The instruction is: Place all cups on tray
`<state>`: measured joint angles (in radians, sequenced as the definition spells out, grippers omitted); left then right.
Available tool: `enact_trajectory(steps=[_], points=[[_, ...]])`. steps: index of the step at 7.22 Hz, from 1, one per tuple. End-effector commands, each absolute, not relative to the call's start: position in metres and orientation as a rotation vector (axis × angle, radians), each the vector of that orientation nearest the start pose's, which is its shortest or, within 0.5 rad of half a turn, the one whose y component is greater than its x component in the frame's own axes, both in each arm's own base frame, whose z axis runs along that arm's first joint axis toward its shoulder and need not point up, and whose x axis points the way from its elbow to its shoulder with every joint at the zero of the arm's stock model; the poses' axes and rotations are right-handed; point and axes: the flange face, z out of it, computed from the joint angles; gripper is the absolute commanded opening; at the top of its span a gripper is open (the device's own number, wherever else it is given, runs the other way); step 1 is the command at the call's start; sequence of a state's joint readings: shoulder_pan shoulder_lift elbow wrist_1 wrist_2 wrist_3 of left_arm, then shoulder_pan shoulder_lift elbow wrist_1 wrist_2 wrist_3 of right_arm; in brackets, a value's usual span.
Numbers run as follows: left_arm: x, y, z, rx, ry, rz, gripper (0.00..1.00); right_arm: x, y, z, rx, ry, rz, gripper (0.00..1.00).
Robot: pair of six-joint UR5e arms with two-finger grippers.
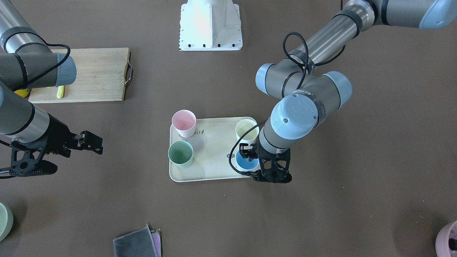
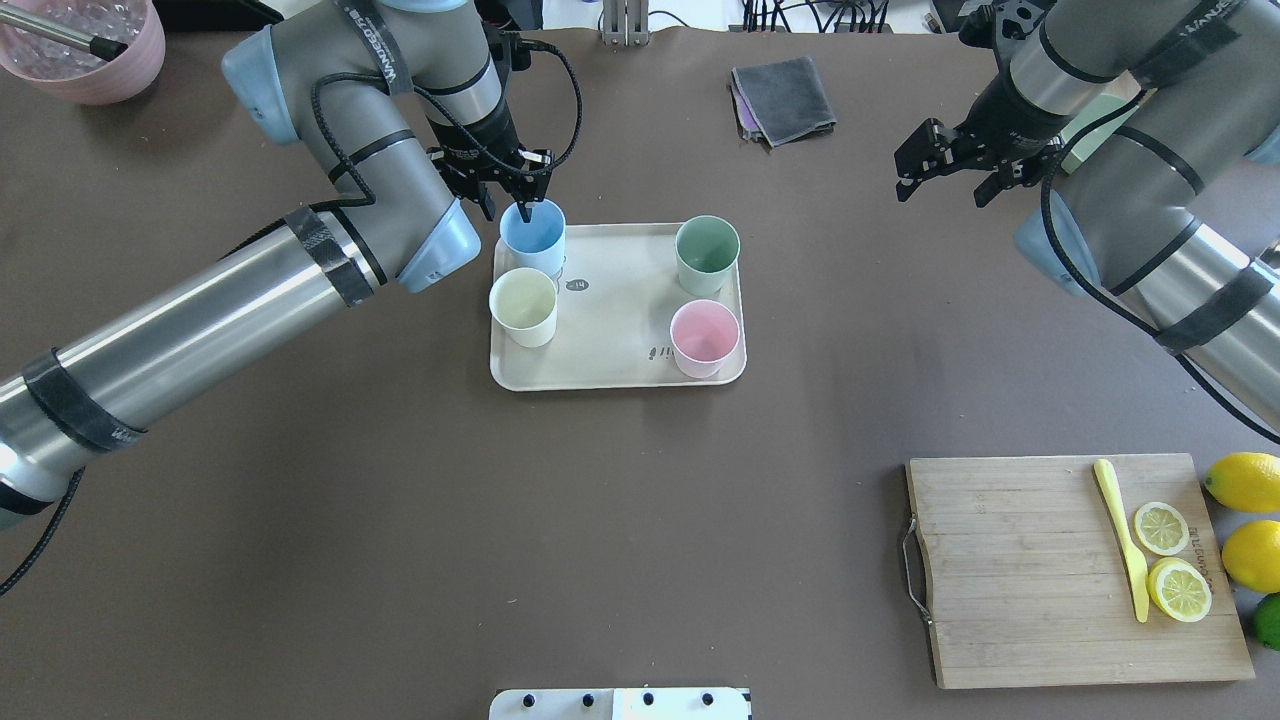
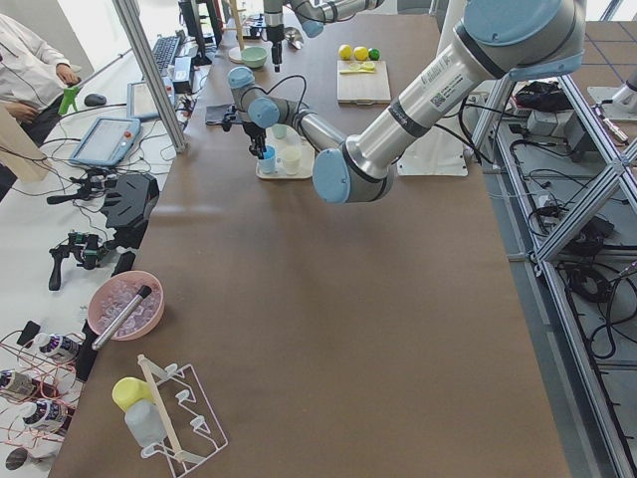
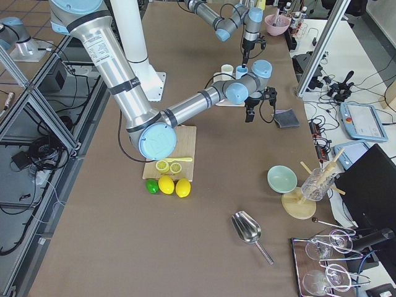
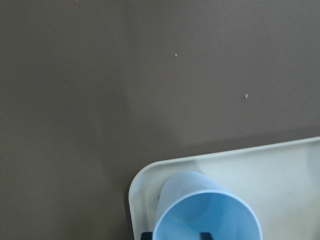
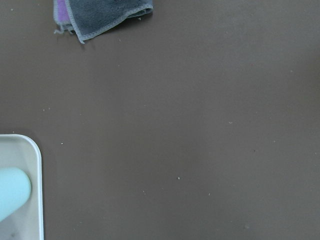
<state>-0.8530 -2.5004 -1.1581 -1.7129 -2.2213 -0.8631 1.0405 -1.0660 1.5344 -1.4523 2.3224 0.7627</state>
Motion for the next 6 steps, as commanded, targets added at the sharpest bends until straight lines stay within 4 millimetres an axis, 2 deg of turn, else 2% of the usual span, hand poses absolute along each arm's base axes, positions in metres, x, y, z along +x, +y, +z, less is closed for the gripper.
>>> enact_trajectory(steps=[1, 2, 3, 5, 6], points=[[0.399, -0.668, 0.267, -0.071, 0.969, 0.026, 0.98, -0.262, -0.625, 0.38, 0.002, -0.914, 0.013, 1.0], [0.351, -0.665, 0.297, -0.101, 0.998, -0.012, 0.98, -0.231, -0.626, 0.406, 0.023, -0.904, -0.018, 1.0], [0.31, -0.659, 0.33, -0.101, 0.993, -0.057, 0.98, -0.192, -0.631, 0.429, 0.037, -0.887, -0.033, 1.0], [0.253, -0.654, 0.375, -0.015, 0.972, 0.051, 0.98, -0.126, -0.625, 0.481, 0.05, -0.836, -0.113, 1.0], [0.224, -0.656, 0.396, 0.027, 0.956, 0.117, 0.98, -0.103, -0.614, 0.514, 0.047, -0.817, -0.146, 1.0]])
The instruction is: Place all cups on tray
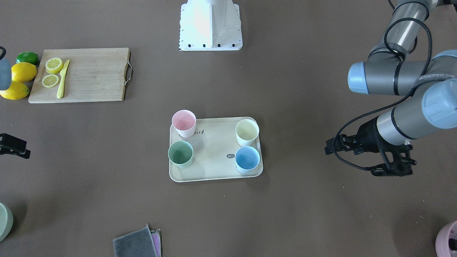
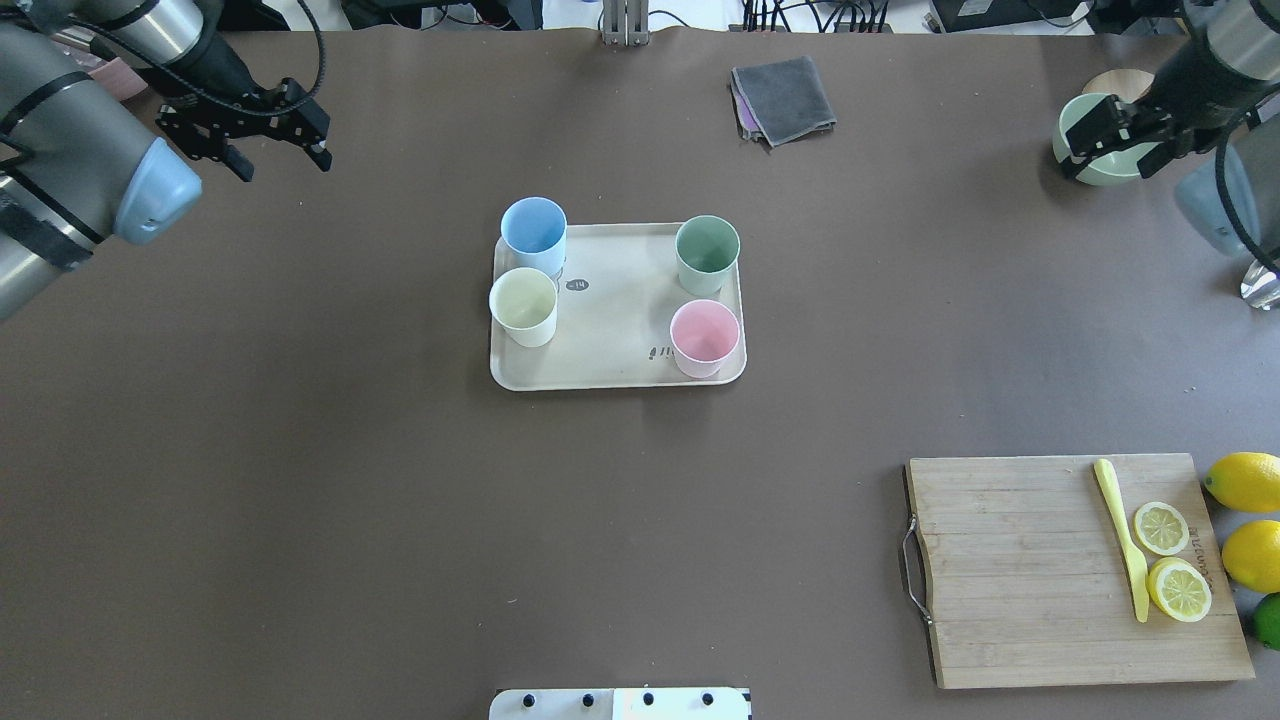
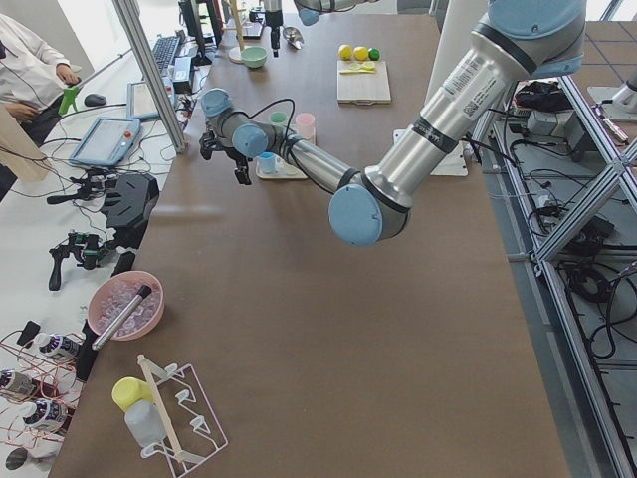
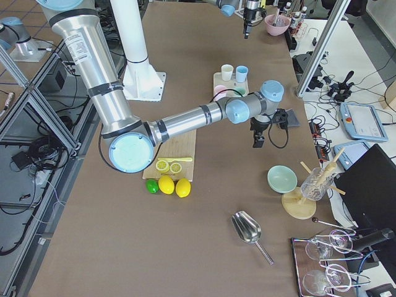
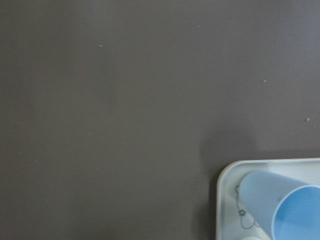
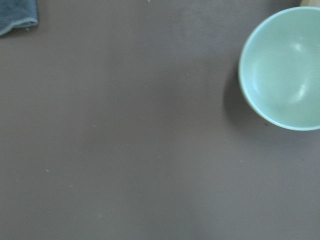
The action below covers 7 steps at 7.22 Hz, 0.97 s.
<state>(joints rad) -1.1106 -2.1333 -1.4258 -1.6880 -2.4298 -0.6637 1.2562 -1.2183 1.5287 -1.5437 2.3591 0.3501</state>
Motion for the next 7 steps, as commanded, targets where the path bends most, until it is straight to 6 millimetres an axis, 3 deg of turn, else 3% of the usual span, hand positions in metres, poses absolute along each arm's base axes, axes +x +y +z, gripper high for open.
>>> enact_trajectory(steps=[1, 2, 3, 5, 7], points=[[0.192, -0.658, 0.409, 0.045, 0.931, 0.154, 0.98, -0.081, -0.602, 0.541, 0.045, -0.798, -0.162, 1.0], [0.153, -0.645, 0.438, 0.069, 0.91, 0.214, 0.98, -0.06, -0.593, 0.562, 0.039, -0.789, -0.153, 1.0], [0.116, -0.639, 0.452, 0.08, 0.896, 0.215, 0.98, -0.053, -0.58, 0.581, 0.024, -0.785, -0.152, 1.0], [0.063, -0.619, 0.477, 0.087, 0.882, 0.185, 0.98, -0.034, -0.567, 0.603, 0.014, -0.777, -0.147, 1.0], [0.019, -0.596, 0.523, 0.088, 0.86, 0.185, 0.98, -0.017, -0.56, 0.613, 0.023, -0.775, -0.144, 1.0]])
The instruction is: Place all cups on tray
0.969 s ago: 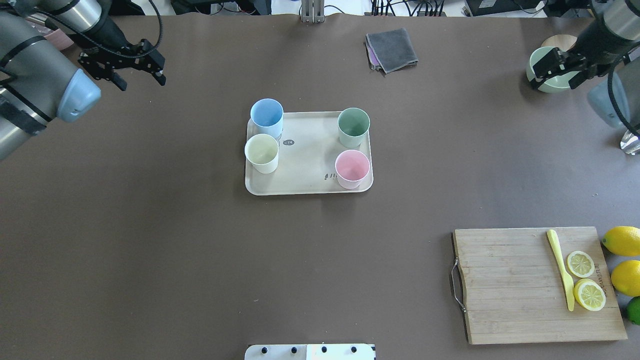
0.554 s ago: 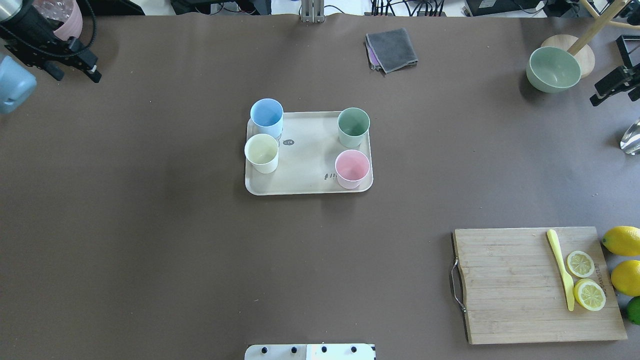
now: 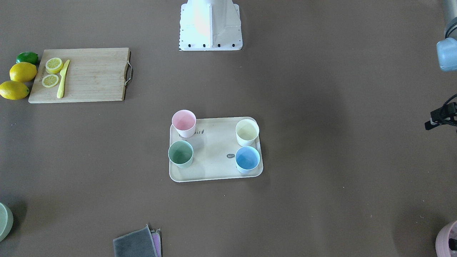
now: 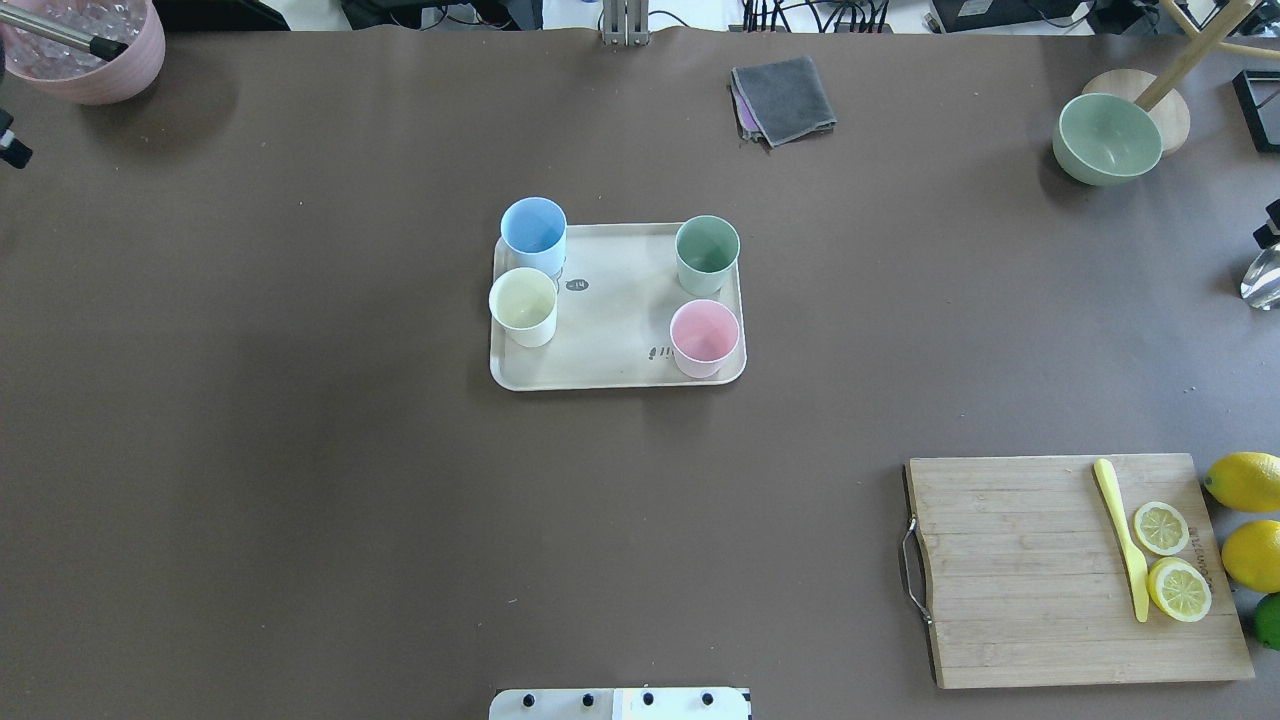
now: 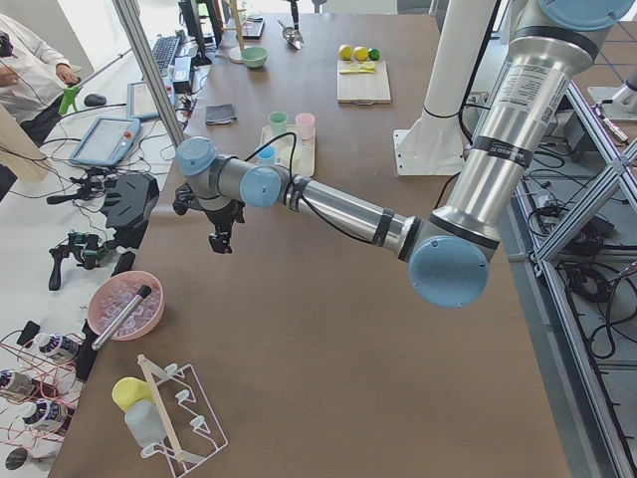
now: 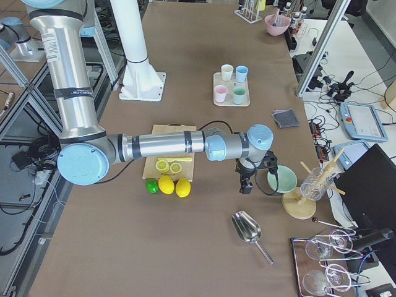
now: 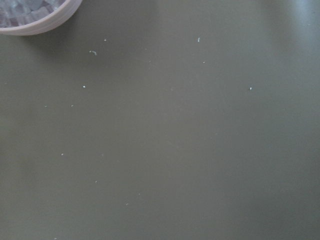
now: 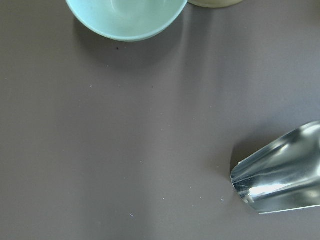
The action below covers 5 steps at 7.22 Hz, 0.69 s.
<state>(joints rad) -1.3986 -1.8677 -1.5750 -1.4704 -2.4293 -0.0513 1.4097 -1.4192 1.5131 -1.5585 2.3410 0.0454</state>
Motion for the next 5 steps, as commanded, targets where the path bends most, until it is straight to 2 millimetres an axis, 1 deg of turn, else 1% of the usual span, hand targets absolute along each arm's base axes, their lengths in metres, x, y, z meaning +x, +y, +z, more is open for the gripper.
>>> enact_trajectory(steps=[1, 2, 3, 4, 5], points=[[0.007, -0.581, 0.547, 0.057, 0.854, 0.153, 0.98, -0.015, -0.557, 0.617, 0.018, -0.775, -0.142, 1.0], [-0.012, -0.563, 0.573, 0.028, 0.852, 0.105, 0.98, -0.015, -0.554, 0.62, 0.012, -0.774, -0.14, 1.0], [-0.014, -0.556, 0.581, 0.018, 0.851, 0.101, 0.98, -0.015, -0.553, 0.621, 0.012, -0.776, -0.14, 1.0], [-0.018, -0.554, 0.583, 0.018, 0.851, 0.094, 0.98, -0.015, -0.552, 0.622, 0.011, -0.776, -0.139, 1.0], [-0.023, -0.545, 0.588, 0.018, 0.851, 0.089, 0.98, -0.009, -0.544, 0.624, 0.013, -0.778, -0.13, 1.0]])
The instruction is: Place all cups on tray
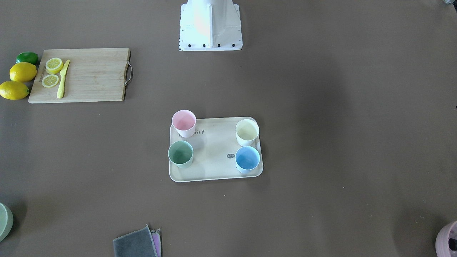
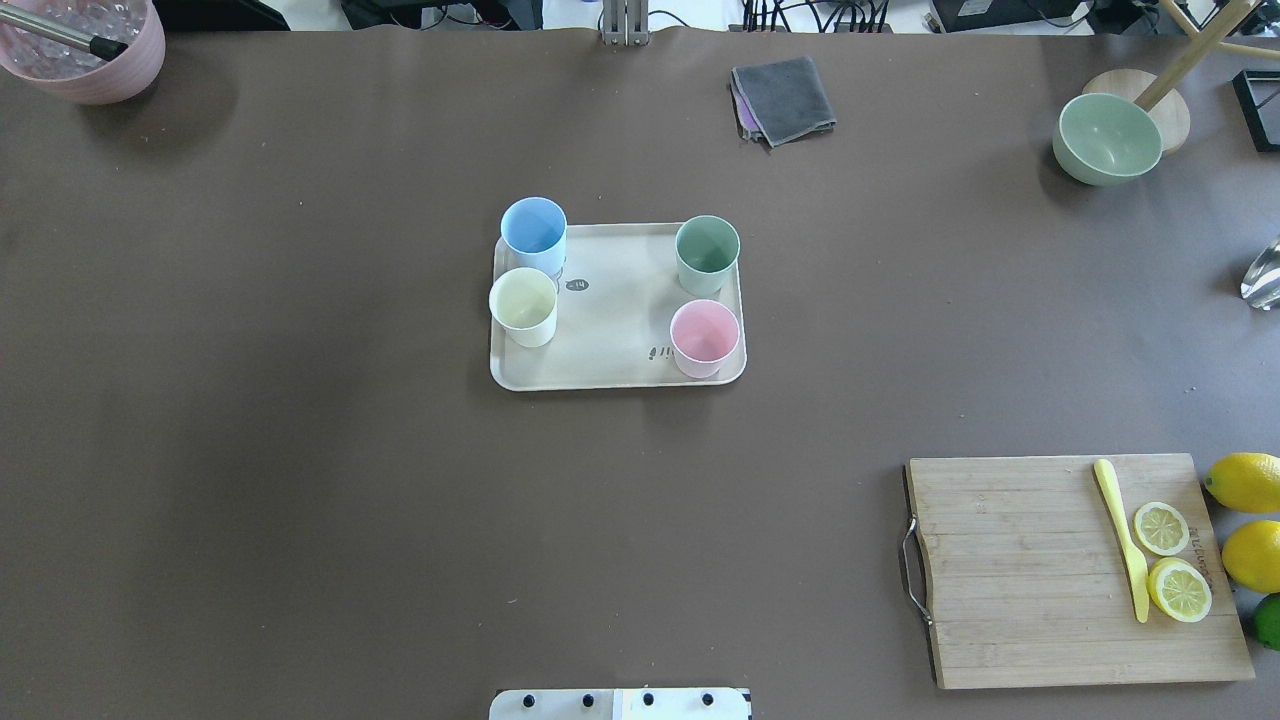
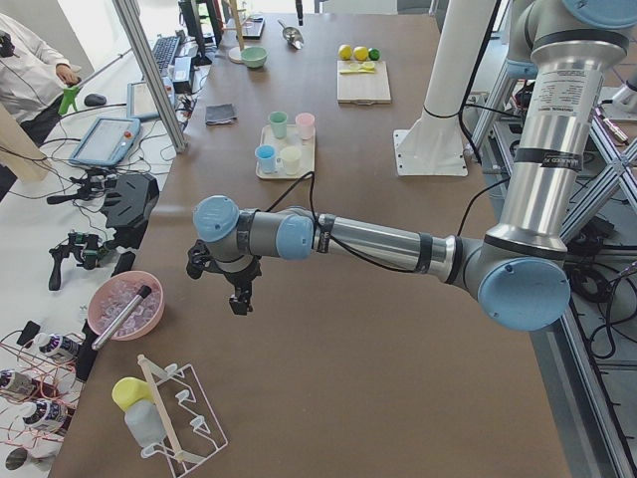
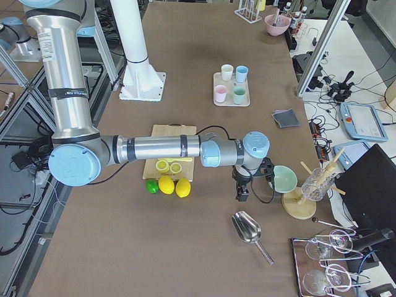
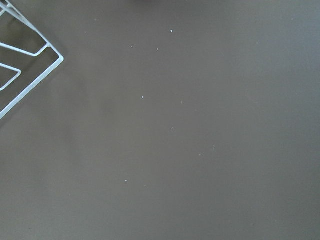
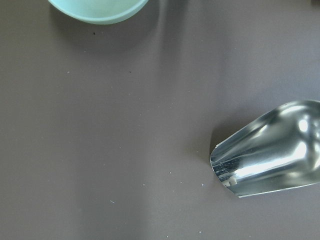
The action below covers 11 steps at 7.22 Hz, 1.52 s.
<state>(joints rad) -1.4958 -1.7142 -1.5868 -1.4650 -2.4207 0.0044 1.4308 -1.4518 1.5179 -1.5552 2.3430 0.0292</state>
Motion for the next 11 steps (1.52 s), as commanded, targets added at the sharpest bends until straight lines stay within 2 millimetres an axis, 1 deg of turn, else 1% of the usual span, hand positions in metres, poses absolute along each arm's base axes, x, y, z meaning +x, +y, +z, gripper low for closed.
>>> enact_trajectory(steps=[1, 2, 4, 5, 6, 7, 8, 9, 11], points=[[-0.025, -0.538, 0.588, 0.019, 0.851, 0.089, 0.98, -0.005, -0.542, 0.622, 0.018, -0.777, -0.125, 1.0], [-0.026, -0.536, 0.584, 0.028, 0.849, 0.091, 0.98, -0.003, -0.539, 0.626, 0.013, -0.778, -0.12, 1.0], [-0.028, -0.53, 0.581, 0.035, 0.849, 0.091, 0.98, -0.002, -0.534, 0.629, 0.007, -0.775, -0.115, 1.0], [-0.029, -0.529, 0.583, 0.033, 0.846, 0.088, 0.98, -0.002, -0.534, 0.629, 0.008, -0.775, -0.115, 1.0], [-0.032, -0.527, 0.588, 0.021, 0.807, 0.082, 0.98, 0.0, -0.53, 0.633, 0.003, -0.774, -0.111, 1.0], [-0.034, -0.526, 0.589, 0.006, 0.778, 0.075, 0.98, 0.0, -0.53, 0.631, 0.005, -0.774, -0.111, 1.0], [-0.034, -0.525, 0.585, 0.015, 0.778, 0.077, 0.98, 0.0, -0.53, 0.632, 0.002, -0.776, -0.109, 1.0], [-0.035, -0.52, 0.584, 0.018, 0.778, 0.078, 0.98, 0.0, -0.53, 0.633, 0.002, -0.776, -0.109, 1.0], [-0.035, -0.519, 0.584, 0.018, 0.778, 0.078, 0.98, 0.0, -0.527, 0.635, -0.003, -0.775, -0.108, 1.0]])
